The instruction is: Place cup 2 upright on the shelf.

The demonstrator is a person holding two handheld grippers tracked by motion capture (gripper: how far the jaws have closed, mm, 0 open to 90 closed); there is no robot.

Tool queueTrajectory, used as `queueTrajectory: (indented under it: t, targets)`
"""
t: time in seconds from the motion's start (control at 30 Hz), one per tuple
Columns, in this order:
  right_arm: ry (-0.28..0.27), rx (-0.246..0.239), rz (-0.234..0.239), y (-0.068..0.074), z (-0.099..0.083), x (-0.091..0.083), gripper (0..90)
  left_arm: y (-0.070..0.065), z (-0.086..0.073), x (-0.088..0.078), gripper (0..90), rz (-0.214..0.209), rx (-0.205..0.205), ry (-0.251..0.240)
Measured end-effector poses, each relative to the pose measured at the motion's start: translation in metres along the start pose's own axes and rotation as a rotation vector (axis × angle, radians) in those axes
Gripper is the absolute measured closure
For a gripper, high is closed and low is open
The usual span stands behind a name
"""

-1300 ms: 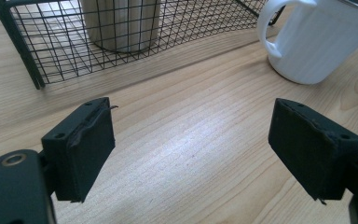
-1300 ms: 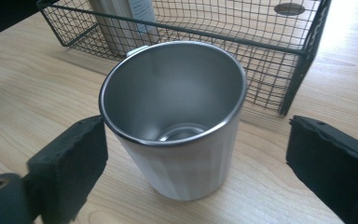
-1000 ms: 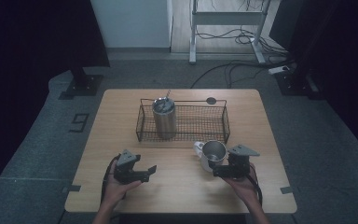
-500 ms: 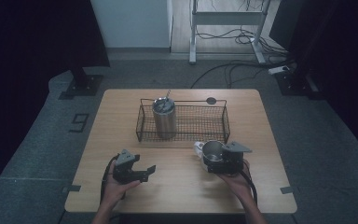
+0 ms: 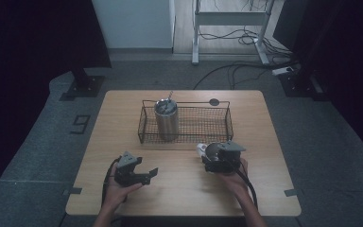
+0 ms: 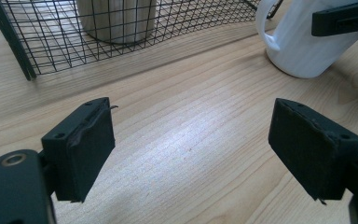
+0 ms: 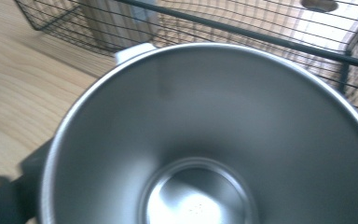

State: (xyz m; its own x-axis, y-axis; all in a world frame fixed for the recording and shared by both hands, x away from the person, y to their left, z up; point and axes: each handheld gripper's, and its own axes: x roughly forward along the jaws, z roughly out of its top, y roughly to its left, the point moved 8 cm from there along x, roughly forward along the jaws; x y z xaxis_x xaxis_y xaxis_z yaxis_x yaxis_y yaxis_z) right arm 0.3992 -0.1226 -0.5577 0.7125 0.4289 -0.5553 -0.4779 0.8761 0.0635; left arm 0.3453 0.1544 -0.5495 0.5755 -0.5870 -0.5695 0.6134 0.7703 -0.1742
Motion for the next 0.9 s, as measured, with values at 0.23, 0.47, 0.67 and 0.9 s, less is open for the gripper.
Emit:
queueTrajectory:
  t: [0.23,0.47,0.67,0.9]
  targets:
    - [0.007,-0.022,-0.004,0.001,0.0,0.0,5.9,0.0,0.0,0.0,14.7,0.001,-0.001,0.0]
    - [0.01,-0.043,-0.012,0.002,0.001,-0.001,6.2,0.0,-0.001,0.0,14.7,0.002,0.0,0.001]
    - [-0.014,-0.048,0.009,0.005,0.01,-0.011,6.2,0.001,-0.001,0.0,14.7,0.005,-0.001,0.003]
    - [-0.027,-0.049,0.031,0.006,0.019,-0.02,6.3,0.0,-0.001,0.0,14.7,0.003,0.0,0.002]
